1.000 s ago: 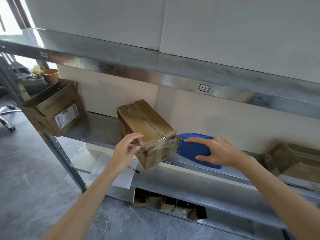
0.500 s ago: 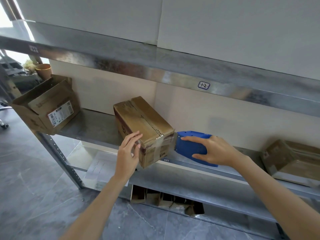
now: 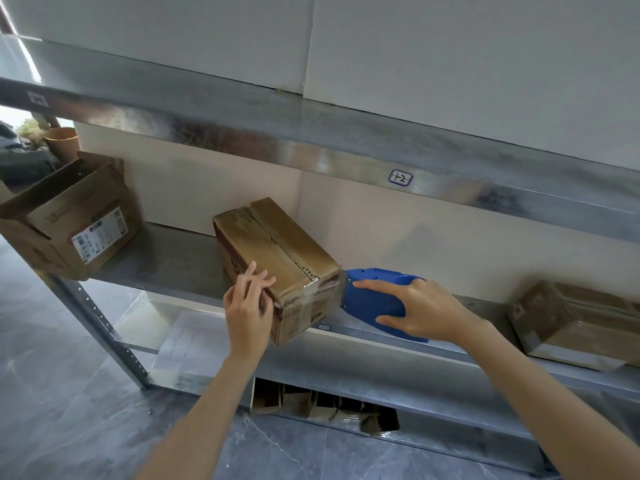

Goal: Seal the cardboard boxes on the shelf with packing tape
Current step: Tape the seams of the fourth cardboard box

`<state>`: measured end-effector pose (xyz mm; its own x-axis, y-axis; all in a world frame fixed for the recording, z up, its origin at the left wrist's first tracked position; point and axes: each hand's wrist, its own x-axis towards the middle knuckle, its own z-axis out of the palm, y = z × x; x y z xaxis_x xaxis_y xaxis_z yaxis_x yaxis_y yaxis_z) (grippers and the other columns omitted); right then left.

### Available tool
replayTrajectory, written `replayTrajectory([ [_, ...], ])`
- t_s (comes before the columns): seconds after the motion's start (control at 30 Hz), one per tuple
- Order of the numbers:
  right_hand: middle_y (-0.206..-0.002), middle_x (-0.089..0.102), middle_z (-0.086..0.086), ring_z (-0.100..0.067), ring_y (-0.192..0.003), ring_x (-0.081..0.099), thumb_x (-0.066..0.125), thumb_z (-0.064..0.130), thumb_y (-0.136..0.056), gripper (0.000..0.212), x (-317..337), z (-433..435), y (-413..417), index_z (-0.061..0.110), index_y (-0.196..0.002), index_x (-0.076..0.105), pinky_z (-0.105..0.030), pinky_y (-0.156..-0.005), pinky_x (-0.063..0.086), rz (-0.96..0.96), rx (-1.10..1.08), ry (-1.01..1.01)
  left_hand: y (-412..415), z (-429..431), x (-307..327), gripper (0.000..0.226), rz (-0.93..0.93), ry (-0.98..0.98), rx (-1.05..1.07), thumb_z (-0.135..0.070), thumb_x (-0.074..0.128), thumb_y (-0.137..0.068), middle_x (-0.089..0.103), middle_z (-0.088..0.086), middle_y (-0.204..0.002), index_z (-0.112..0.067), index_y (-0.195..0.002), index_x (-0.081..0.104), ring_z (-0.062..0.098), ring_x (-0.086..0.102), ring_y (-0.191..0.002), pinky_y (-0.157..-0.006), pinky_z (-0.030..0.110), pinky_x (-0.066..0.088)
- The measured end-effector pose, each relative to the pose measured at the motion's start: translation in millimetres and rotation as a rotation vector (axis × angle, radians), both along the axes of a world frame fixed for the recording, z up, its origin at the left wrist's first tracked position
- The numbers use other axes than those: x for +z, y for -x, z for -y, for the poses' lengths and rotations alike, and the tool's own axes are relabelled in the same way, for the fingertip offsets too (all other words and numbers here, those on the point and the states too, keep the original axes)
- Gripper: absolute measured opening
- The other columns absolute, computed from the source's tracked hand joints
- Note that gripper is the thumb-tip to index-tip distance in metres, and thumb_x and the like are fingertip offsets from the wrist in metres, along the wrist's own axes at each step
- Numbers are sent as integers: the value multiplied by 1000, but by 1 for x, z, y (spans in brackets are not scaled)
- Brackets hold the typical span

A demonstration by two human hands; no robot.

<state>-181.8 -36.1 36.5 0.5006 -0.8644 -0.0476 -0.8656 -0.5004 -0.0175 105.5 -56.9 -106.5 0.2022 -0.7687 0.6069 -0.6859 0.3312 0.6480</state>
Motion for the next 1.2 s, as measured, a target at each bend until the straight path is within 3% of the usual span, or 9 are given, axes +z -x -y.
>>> replayTrajectory([
  [0.1, -92, 67, 8, -8, -55, 45, 56, 49, -93, 67, -3, 2, 1, 57, -146, 16, -15, -59, 36, -10, -2, 5, -2, -2, 0, 35, 39, -21, -26, 8, 67, -77, 60, 7, -120, -10, -107, 64, 22, 48, -136, -99, 52, 45],
  [0.27, -76, 63, 4, -8, -51, 43, 55, 50, -93, 67, -5, 6, -1, 59, -145, 14, -24, -66, 48, 10, -24, 9, -10, -9, 3, 54, 125, -50, -102, 0, 79, -64, 57, 1, -124, -15, -112, 61, 19, 45, -137, -98, 42, 43],
  [0.43, -72, 61, 4, -6, -52, 42, 54, 51, -93, 67, -8, 10, 0, 60, -145, 13, -25, -65, 49, 6, -22, 20, -11, -1, 11, 34, 97, -9, -10, 7, 75, -72, 66, -2, -108, -15, -96, 66, 16, 57, -123, -87, 41, 43],
  [0.57, -66, 55, 6, -8, -50, 41, 54, 50, -93, 66, -4, 9, 1, 60, -145, 13, -27, -65, 50, 6, -26, 22, -10, 8, 14, 31, 68, 13, 40, 11, 74, -74, 68, -2, -101, -15, -90, 69, 15, 61, -114, -86, 37, 40],
  [0.73, -89, 67, 3, -10, -59, 51, 53, 53, -93, 69, -5, 11, 0, 63, -143, 5, -27, -67, 52, -7, -23, 13, -8, 1, 6, 38, 112, -3, -9, 9, 74, -71, 63, 1, -113, -13, -101, 65, 17, 55, -126, -89, 40, 42],
  [0.83, -76, 64, 3, -10, -56, 47, 53, 51, -94, 67, -5, 11, -2, 61, -144, 10, -29, -67, 52, -8, -20, 6, -9, 0, 1, 42, 99, -57, -40, -1, 74, -71, 58, 1, -122, -15, -107, 59, 13, 49, -129, -91, 39, 39],
  [0.97, -67, 56, 4, -10, -57, 46, 54, 50, -94, 66, -4, 11, -5, 59, -146, 14, -27, -65, 49, -20, -32, 2, -8, -8, 3, 50, 88, -88, -113, -33, 57, -73, 47, 2, -138, -18, -120, 49, 22, 47, -132, -94, 41, 38],
  [1.1, -60, 41, 10, -9, -59, 40, 51, 49, -96, 66, -3, 12, -4, 59, -146, 10, -25, -65, 44, -33, -29, 19, -5, -14, 1, 56, 64, -84, -183, -32, 56, -74, 37, 6, -151, -15, -126, 43, 18, 38, -139, -98, 45, 41],
  [1.2, -68, 55, 7, -8, -55, 41, 52, 48, -96, 67, -4, 13, -4, 58, -146, 8, -23, -61, 43, -8, -26, 20, -6, -14, -1, 57, 63, -64, -229, -39, 62, -82, 33, 4, -155, -13, -128, 43, 18, 30, -146, -105, 46, 39],
])
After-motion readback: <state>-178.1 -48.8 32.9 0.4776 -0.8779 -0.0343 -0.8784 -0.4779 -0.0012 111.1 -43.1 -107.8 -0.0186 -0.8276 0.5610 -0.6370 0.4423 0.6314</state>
